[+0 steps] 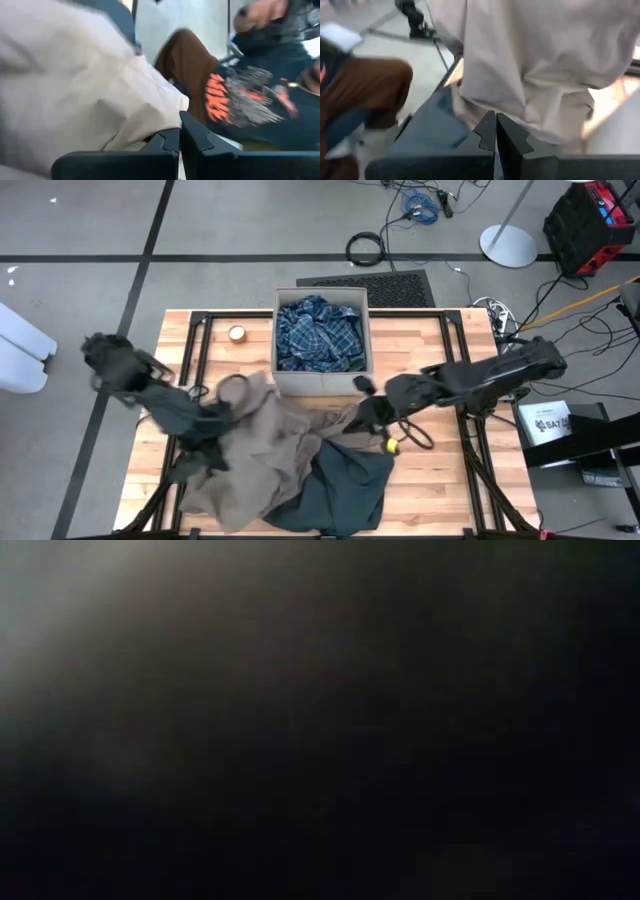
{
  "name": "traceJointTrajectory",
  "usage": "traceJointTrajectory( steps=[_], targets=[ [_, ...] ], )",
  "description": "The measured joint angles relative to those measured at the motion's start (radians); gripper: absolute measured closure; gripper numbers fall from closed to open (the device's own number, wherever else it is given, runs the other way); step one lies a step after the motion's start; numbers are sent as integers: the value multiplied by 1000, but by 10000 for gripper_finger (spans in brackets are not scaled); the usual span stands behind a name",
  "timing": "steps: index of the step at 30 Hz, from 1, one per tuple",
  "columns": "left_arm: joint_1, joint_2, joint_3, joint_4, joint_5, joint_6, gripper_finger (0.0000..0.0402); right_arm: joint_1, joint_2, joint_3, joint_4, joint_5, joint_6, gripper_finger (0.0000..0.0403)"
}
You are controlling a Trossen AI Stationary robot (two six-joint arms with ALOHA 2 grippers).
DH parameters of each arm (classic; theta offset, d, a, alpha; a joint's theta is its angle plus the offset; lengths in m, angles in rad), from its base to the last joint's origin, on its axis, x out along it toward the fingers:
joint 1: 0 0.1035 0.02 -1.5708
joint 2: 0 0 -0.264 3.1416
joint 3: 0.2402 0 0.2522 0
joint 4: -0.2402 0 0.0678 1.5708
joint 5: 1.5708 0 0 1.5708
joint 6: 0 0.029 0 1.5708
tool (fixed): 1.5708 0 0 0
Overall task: Sort clothes
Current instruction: Put the brown jacket into the laundry bin
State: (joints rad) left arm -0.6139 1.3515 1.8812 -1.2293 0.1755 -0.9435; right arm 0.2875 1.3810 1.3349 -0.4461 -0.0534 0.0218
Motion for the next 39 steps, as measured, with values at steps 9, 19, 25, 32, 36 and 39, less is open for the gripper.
traceJointTrajectory(
  steps=[9, 19, 25, 32, 36, 39],
  targets=[
    [-143, -120, 0, -281, -154, -435, 401, -106, 150, -442, 871, -31, 101, 402],
    [-148, -89, -2, -242, -177, -431, 401, -178, 452, -216, 809, -26, 126, 257],
    [-148, -77, -2, -242, -173, -434, 401, -185, 556, 19, 523, 29, 100, 128],
    [-156, -75, -2, -242, -154, -420, 401, -182, 586, 122, 468, 56, 16, 30],
    [-163, -74, -2, -242, -154, -408, 401, -184, 586, 138, 507, 57, -17, 11],
    [-166, -72, -2, -242, -160, -402, 401, -189, 601, 141, 556, 56, -27, 17]
  ],
)
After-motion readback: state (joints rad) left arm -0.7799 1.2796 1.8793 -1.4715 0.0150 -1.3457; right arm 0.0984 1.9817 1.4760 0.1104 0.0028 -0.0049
